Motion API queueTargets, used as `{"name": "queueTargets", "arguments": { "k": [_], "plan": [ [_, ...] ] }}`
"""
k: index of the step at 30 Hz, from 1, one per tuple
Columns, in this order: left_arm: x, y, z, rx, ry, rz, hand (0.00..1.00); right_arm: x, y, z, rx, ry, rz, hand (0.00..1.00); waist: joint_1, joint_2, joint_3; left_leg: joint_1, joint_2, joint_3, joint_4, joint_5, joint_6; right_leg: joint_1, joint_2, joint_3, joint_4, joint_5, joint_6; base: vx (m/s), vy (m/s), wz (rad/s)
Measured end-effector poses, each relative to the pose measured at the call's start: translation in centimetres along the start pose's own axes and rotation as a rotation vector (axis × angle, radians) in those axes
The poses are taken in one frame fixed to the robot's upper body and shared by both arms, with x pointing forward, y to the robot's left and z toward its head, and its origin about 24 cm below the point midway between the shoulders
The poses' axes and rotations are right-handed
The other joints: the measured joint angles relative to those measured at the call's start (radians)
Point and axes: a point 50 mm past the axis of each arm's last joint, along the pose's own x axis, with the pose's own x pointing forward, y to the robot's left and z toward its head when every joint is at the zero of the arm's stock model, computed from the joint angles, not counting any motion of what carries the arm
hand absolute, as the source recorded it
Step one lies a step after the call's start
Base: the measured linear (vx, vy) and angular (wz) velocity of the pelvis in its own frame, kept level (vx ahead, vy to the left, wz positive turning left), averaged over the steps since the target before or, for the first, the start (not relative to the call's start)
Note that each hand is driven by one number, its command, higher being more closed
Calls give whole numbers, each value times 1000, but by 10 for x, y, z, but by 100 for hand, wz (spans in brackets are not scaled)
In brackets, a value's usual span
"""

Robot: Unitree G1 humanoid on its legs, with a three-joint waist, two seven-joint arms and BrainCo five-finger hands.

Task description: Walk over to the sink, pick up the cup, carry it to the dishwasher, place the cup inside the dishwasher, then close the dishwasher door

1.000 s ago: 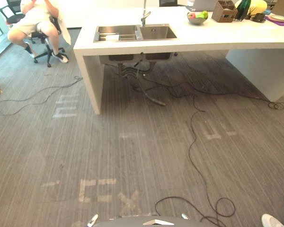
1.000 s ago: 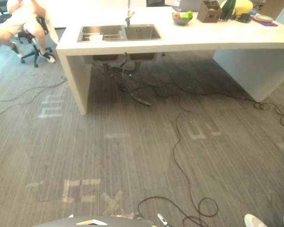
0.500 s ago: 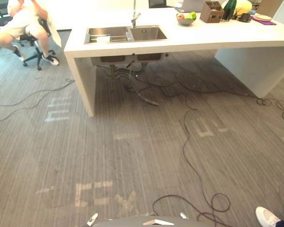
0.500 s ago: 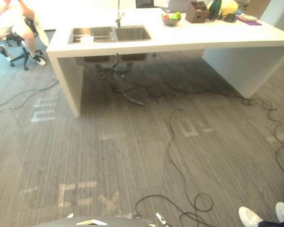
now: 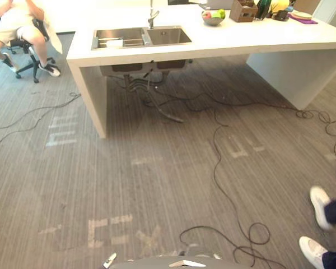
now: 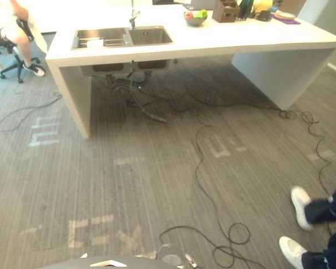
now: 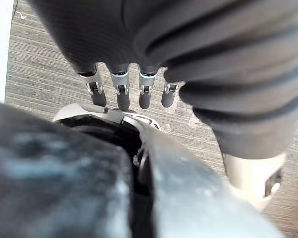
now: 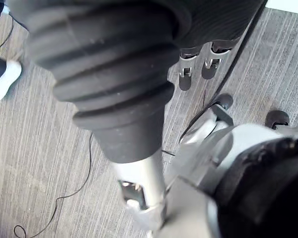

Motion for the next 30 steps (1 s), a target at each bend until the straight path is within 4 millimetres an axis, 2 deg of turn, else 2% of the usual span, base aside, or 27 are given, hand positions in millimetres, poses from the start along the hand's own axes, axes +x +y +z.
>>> {"name": "queueTargets", "arguments": {
  "k": [2,4,6,8,9,10,11,12,13,14,15,16,17,18,19,20,21,22,23,25,26,27,28,29,30],
  "plan": [
    [0,1,6,-9,-34,28,0,0,2,1,-3,-4,5,0,-15,2,14,27,7,-20,22,-30,2,-39,-7,-3,44,-59,16,196,-4,24],
    [2,-8,24,-11,-89,20,0,-1,1,-2,-10,-9,5,0,-23,-5,22,37,20,-41,47,-59,1,-61,-5,-26,-47,-61,19,225,-48,38],
    [3,-25,47,15,-165,-20,0,-1,4,-6,17,-13,7,0,-25,-13,35,40,32,-65,59,-80,-12,-72,7,-53,-232,-4,14,201,-88,37],
    [1,-66,78,34,-309,-154,0,-3,2,-18,49,7,-17,0,-24,-31,48,59,35,-91,60,-112,-44,-71,17,-52,-521,119,15,286,-143,37],
    [0,-75,84,38,-335,-182,0,-4,1,-21,55,12,-21,0,-25,-36,51,65,37,-101,61,-121,-55,-66,18,-50,-580,143,15,347,-201,45],
    [-1,-93,92,44,-373,-237,0,-5,-2,-26,66,18,-31,0,-27,-49,61,82,40,-121,70,-143,-71,-45,17,-49,-647,155,16,472,-275,41],
    [-2,-105,93,47,-389,-273,0,-7,-4,-36,100,42,-48,0,-31,-65,69,109,43,-136,95,-181,-97,-17,6,-47,-657,172,11,450,-243,31],
    [-2,-110,92,43,-393,-285,0,-8,-7,-39,136,51,-65,0,-31,-57,75,123,61,-133,112,-202,-112,-14,9,-51,-632,217,3,492,-240,25],
    [-3,-121,92,56,-405,-315,0,-9,-8,-36,174,37,-75,0,-45,-27,80,131,101,-126,144,-233,-143,-40,19,-63,-527,223,3,510,-233,19],
    [-7,-129,96,80,-440,-335,0,-10,-12,-34,212,27,-81,0,-45,-3,80,134,122,-119,163,-260,-153,-87,17,-66,-405,203,-28,497,-240,23],
    [-9,-131,99,82,-461,-341,0,-10,-12,-32,220,17,-79,0,-45,6,80,136,129,-119,170,-265,-155,-109,15,-66,-347,172,-59,489,-258,10],
    [-11,-131,101,83,-481,-343,0,-10,-13,-30,221,12,-79,0,-45,15,79,136,134,-121,191,-256,-153,-136,10,-63,-271,112,-64,570,-333,6],
    [-14,-132,102,90,-508,-345,0,-10,-16,-28,244,4,-90,0,-50,23,75,106,149,-137,294,-233,-123,-137,4,-74,-207,44,-72,556,-339,10],
    [-16,-131,102,95,-524,-341,0,-11,-19,-27,262,-2,-100,0,-52,30,72,68,166,-149,399,-210,-103,-112,5,-82,-207,17,-72,452,-291,14],
    [-17,-131,102,97,-534,-339,0,-11,-21,-27,273,-4,-107,0,-54,39,70,36,183,-162,479,-182,-121,-87,13,-90,-220,5,-72,440,-225,23],
    [-20,-134,101,108,-550,-356,0,-12,-28,-24,275,-15,-124,0,-61,73,60,-54,236,-203,689,-73,-172,-13,42,-113,-276,-13,-72,450,-200,14],
    [-21,-136,100,114,-562,-365,0,-11,-31,-21,261,-24,-130,0,-57,91,48,-106,263,-225,796,37,-202,33,65,-123,-316,-24,-84,463,-163,7],
    [-22,-137,100,114,-575,-372,0,-11,-32,-18,247,-34,-129,0,-53,93,47,-142,283,-228,876,67,-207,62,79,-124,-341,-30,-91,401,-76,-5],
    [-27,-143,105,124,-616,-396,0,-10,-33,-11,222,-59,-125,0,-46,107,41,-226,317,-212,1055,36,-175,117,97,-123,-382,-43,-98,493,-71,3],
    [-38,-152,115,126,-692,-436,0,-7,-30,4,179,-98,-115,0,-39,110,52,-344,332,-187,1201,-50,-96,228,116,-127,-450,-54,-106,540,-70,9],
    [-47,-158,122,120,-746,-456,0,-6,-27,16,173,-123,-106,0,-23,101,57,-409,303,-176,1170,-94,-88,288,115,-123,-489,-60,-100,448,-36,-27],
    [-57,-162,129,124,-806,-477,0,-5,-23,27,167,-148,-92,0,3,92,59,-451,265,-149,1043,-130,-95,315,103,-106,-507,-67,-89,274,-11,-52],
    [-62,-164,131,128,-835,-485,0,-4,-18,36,160,-168,-76,0,15,90,59,-460,247,-137,950,-140,-95,324,98,-94,-512,-70,-82,344,55,-74],
    [-72,-169,137,142,-887,-506,0,-2,-7,52,154,-202,-40,0,25,84,62,-476,199,-124,726,-140,-98,343,83,-70,-520,-69,-53,306,76,-53],
    [-76,-172,139,143,-913,-514,0,-2,-3,58,146,-215,-25,0,24,81,61,-476,171,-124,597,-120,-107,354,74,-62,-526,-74,-42,470,137,-53]
  ]
}}
